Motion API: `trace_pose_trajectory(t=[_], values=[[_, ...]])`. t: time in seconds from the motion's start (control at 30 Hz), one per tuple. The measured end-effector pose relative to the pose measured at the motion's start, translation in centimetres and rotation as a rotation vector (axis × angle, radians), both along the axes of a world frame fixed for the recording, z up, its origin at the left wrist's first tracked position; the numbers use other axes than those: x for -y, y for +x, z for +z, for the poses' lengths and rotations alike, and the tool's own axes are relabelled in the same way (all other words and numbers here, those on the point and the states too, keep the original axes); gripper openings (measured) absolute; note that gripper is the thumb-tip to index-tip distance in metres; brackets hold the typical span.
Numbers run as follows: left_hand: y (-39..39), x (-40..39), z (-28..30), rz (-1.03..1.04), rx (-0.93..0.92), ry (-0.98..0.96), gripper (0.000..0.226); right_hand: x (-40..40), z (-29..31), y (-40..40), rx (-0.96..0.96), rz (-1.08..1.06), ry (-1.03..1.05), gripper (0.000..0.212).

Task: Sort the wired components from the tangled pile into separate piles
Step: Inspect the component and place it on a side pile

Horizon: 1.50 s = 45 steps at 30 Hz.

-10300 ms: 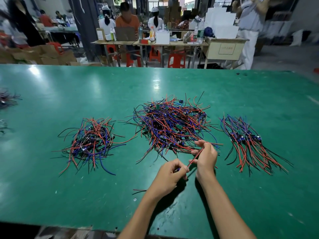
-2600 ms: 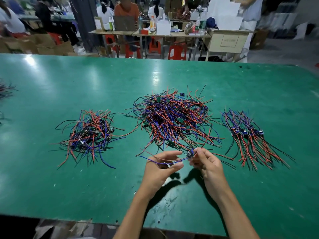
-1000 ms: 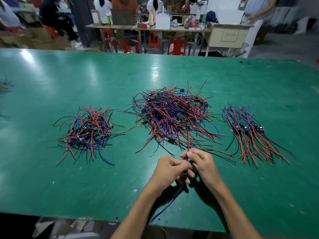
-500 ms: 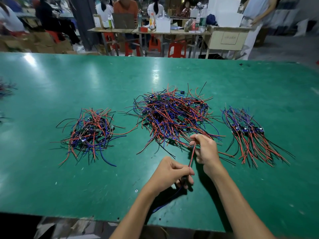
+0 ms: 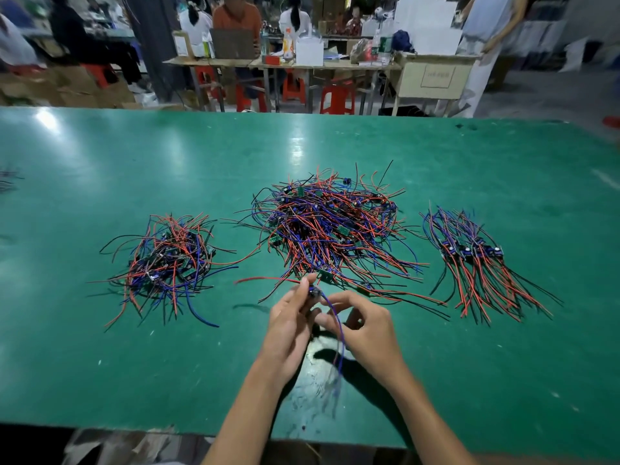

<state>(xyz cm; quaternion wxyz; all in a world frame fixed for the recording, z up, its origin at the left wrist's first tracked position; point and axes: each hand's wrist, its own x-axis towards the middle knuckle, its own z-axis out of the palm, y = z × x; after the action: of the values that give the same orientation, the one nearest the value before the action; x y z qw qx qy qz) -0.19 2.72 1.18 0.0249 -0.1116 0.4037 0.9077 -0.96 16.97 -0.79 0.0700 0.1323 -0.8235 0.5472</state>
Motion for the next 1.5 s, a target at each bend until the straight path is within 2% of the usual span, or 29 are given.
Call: trace_pose_trajectory(t=[0.13,0.33,0.5,0.6,0.73,0.77,0.8,0.87,0.9,0.93,0.97,1.07,1.13,1.27,1.5], values=[[0.1,0.0,-0.2,-0.012,-0.028,-0.056,0.022,-0.5,0.6,0.2,0.088,-0.079,-0.299,0.012],[0.5,-1.0,-0.9,0.006,-0.086,-0.278,0.033,-1.0,1.5,0.1,0.232,-0.225,-0.628,0.024],[0.5,-1.1,-0.9,0.063,-0.082,-0.247,0.032,-1.6,1.4,0.0,0.267,-0.208,-0.756,0.025],[0.5,-0.7,-0.9,0.184,-0.064,-0.233,0.031,-2.0,1.2,-0.2,0.284,-0.241,-0.855,0.026],[0.4,0.4,-0.8,0.376,-0.012,-0.11,0.02,-1.9,0.7,-0.7,0.245,-0.359,-0.901,0.019],[0.5,0.6,-0.7,0.45,0.01,-0.169,0.018,-1.9,0.6,-0.7,0.239,-0.366,-0.88,0.015],[0.7,0.8,-0.7,0.543,0.038,-0.309,0.016,-1.9,0.5,-0.8,0.235,-0.364,-0.852,0.013],[1.2,1.3,-0.4,0.767,0.033,-0.841,0.011,-1.9,0.3,-0.8,0.241,-0.328,-0.796,0.016],[1.5,1.6,-0.1,0.837,-0.063,-1.104,0.008,-2.0,0.3,-0.7,0.247,-0.298,-0.766,0.016],[1.6,1.9,0.2,0.827,-0.19,-1.275,0.005,-1.9,0.3,-0.7,0.25,-0.263,-0.737,0.017],[1.5,2.1,0.8,0.705,-0.275,-1.319,0.004,-1.9,0.3,-0.6,0.251,-0.221,-0.709,0.017],[0.8,1.3,2.0,0.017,-0.265,-1.153,0.012,-1.8,0.4,-0.4,0.253,-0.094,-0.657,0.016],[0.5,0.0,2.1,-0.261,-0.261,-1.099,0.019,-1.9,0.5,-0.3,0.232,-0.045,-0.604,0.015],[0.4,-1.0,1.8,-0.406,-0.104,-0.643,0.026,-2.3,0.5,-0.1,0.184,-0.069,-0.582,0.016],[0.3,-1.4,1.8,-0.407,-0.146,-0.629,0.021,-1.3,0.6,0.1,0.18,-0.189,-0.582,0.014]])
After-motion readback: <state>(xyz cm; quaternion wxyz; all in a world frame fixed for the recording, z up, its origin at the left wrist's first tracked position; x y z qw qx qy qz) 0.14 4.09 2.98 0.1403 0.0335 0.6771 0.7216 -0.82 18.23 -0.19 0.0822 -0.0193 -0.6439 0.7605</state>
